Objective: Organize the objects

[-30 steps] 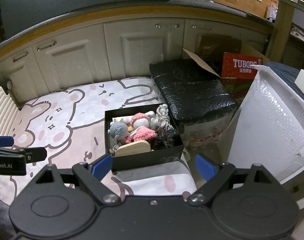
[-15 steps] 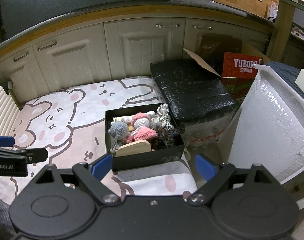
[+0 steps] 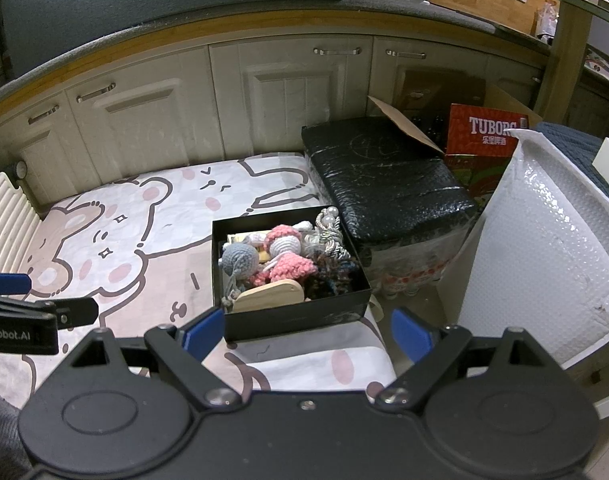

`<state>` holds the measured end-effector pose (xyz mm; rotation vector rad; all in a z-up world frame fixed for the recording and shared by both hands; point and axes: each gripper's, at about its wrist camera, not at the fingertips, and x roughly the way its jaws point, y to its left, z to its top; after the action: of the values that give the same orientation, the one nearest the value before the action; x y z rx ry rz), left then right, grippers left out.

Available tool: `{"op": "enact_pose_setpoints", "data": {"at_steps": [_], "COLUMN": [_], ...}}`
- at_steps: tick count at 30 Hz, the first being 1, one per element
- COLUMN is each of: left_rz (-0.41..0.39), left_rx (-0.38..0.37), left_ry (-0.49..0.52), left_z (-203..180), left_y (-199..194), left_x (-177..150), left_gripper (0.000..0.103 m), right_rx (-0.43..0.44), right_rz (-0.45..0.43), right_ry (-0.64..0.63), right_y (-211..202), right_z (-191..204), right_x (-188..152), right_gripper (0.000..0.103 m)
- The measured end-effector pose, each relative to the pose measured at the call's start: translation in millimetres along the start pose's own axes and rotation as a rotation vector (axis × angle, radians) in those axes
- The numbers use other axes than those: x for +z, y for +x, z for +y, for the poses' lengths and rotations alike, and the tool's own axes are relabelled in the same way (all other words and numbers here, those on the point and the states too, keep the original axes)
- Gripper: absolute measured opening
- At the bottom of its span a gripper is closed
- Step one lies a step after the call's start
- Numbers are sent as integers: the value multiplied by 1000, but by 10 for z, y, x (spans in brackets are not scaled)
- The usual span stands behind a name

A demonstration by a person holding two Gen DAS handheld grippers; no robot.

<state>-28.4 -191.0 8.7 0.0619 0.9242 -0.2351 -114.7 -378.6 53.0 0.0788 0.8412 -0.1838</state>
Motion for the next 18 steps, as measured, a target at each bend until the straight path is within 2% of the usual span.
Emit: {"op": "enact_pose_setpoints", "data": {"at_steps": [18], "left_rz": [2], "left_rx": [1], "left_ry": [3], "left_z": [-19], "left_y": [9], "left_x": [-1], "left_gripper": [102], "right_rx": [4], "right_rz": [1], "right_ry": [1], "right_y": [2], "right_z": [37], "right_x": [-7], "right_gripper": [91]}}
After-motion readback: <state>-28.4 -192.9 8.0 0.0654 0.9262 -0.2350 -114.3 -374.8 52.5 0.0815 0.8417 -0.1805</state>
